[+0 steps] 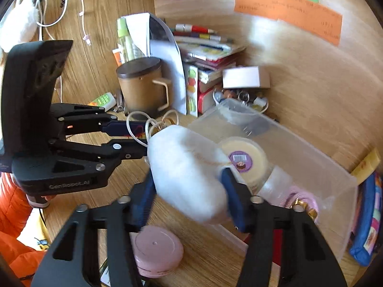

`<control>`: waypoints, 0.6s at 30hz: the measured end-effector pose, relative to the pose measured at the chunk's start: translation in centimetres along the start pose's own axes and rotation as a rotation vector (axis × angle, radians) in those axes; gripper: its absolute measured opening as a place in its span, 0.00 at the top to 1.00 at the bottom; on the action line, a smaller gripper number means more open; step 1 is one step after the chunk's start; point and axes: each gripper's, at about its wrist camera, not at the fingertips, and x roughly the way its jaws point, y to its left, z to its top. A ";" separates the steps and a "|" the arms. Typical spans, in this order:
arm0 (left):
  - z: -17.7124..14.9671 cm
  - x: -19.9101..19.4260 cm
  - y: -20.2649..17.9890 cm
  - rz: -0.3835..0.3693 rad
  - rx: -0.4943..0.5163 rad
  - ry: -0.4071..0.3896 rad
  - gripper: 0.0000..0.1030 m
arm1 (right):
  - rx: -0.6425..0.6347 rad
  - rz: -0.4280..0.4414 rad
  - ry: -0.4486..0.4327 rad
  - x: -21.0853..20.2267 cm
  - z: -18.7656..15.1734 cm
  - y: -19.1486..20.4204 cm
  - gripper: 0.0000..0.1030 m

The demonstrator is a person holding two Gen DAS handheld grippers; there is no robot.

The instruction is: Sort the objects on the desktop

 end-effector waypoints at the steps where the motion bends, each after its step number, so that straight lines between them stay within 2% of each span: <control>1: 0.0 0.0 -0.1 -0.004 0.001 0.000 0.74 | 0.012 0.006 -0.004 0.0 -0.1 -0.3 0.60; 5: 0.3 0.1 -0.6 -0.028 0.018 0.001 0.74 | 0.034 0.002 -0.008 -0.4 -0.4 -1.1 0.71; 18: 1.2 2.9 -3.7 -0.069 0.063 0.057 0.74 | 0.133 -0.018 0.019 -1.5 -2.2 -4.9 0.74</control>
